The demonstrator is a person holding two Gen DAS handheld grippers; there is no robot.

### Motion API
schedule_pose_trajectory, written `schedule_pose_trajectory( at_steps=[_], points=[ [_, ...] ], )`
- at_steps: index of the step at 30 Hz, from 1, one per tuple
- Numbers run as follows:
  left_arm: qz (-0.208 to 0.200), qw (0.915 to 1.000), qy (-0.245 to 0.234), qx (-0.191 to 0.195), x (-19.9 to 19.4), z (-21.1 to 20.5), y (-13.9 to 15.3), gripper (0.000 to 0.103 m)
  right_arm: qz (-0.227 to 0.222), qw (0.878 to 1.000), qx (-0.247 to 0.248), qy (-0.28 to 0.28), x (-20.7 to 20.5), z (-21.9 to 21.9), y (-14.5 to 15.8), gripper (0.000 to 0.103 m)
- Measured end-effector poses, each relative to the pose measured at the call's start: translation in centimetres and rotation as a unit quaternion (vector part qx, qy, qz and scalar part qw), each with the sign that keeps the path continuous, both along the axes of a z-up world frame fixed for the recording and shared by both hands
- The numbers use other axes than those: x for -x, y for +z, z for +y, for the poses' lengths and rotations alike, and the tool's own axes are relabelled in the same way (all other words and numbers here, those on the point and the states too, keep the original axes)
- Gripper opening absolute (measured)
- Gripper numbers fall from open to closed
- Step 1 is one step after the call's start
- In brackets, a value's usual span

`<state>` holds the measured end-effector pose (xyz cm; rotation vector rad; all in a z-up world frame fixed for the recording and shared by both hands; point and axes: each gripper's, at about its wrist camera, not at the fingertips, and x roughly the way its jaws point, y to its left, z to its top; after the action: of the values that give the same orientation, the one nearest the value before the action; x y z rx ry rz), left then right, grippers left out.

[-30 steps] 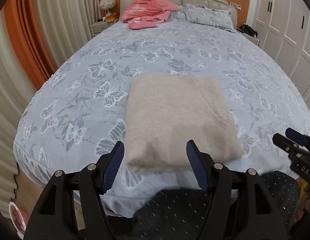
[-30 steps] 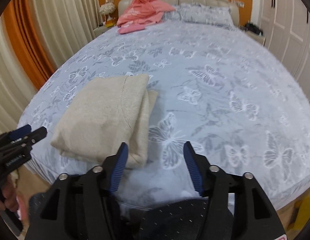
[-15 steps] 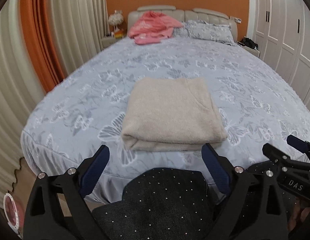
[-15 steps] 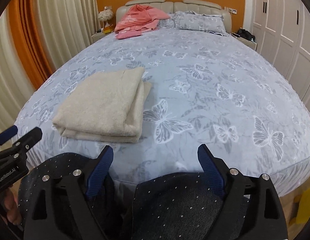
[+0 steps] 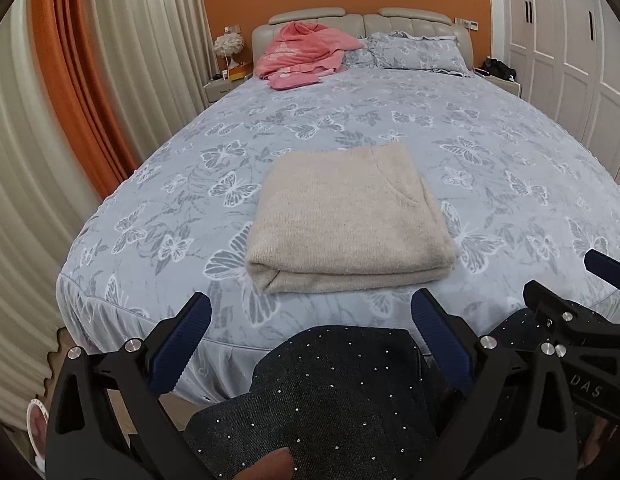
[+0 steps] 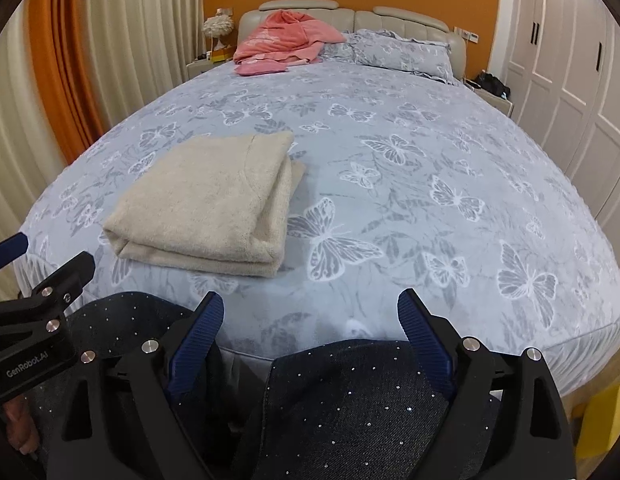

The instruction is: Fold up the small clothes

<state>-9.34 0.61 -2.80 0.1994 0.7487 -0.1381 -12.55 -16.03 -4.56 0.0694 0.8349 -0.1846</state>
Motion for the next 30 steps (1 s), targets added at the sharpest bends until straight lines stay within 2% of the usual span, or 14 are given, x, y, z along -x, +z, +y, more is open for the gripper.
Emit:
schedule_pose_trajectory(
  at_steps=[5,14,27,30],
  points=[
    [-0.005,0.9999,0.006,0.008,0.2,0.4,0.2,0.098,0.002,1.0,-0.014,-0.011,0.0,-0.8,-0.2,0.086],
    [-0.002,0.9992,0.018,0.035,-0.1,1.5,0.3,0.098,0.005,1.0,-0.003,-0.004,-0.1,-0.8,-0.3,0.086],
    [-0.006,0.9993,0.016,0.033,0.0,1.5,0.4,0.098,0.005,1.0,-0.003,-0.004,-0.1,-0.6,-0.2,0.086],
    [-0.014,0.9995,0.019,0.022,0.0,1.5,0.5,0.097,0.004,1.0,-0.003,-0.004,-0.1,-0.6,-0.2,0.086]
  ],
)
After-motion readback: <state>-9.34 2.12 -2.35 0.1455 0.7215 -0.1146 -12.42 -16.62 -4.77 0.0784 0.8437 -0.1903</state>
